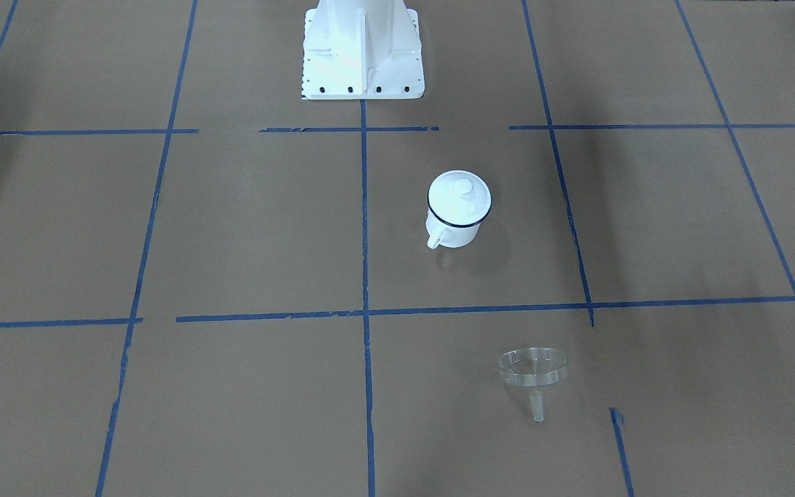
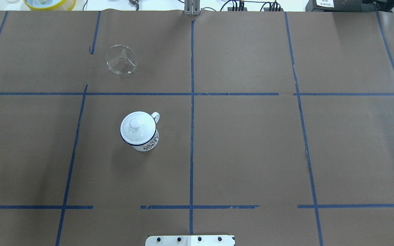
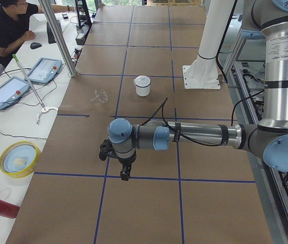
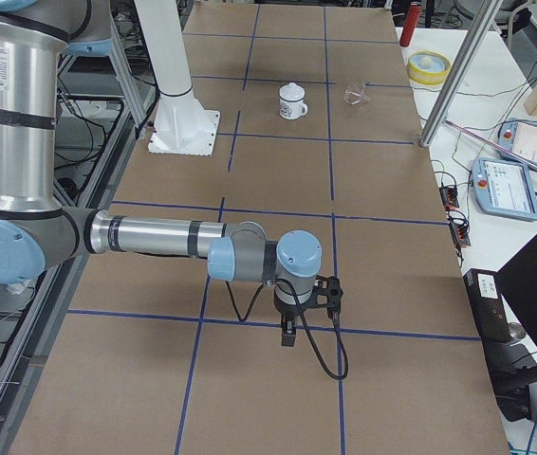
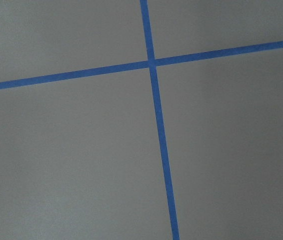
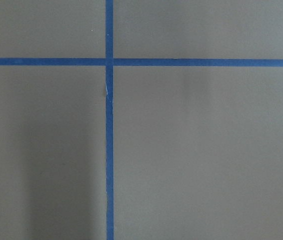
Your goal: Remove funnel from cup
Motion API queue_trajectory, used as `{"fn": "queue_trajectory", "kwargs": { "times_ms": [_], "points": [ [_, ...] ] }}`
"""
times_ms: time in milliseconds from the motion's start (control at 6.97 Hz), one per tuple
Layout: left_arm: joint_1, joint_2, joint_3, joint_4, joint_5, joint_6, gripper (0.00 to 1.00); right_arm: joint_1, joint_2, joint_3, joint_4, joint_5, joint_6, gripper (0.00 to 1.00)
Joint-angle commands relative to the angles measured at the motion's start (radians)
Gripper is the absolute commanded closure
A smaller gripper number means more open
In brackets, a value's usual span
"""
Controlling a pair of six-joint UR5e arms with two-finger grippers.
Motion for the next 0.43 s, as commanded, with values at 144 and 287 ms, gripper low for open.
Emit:
{"fn": "queue_trajectory", "kwargs": {
  "times_ms": [144,287],
  "points": [
    [-0.002,-0.002,-0.001,0.0,0.0,0.0,0.0,0.0,0.0,0.0,0.0,0.0,0.0,0.0],
    [-0.002,-0.002,-0.003,0.0,0.0,0.0,0.0,0.0,0.0,0.0,0.0,0.0,0.0,0.0]
  ]
}}
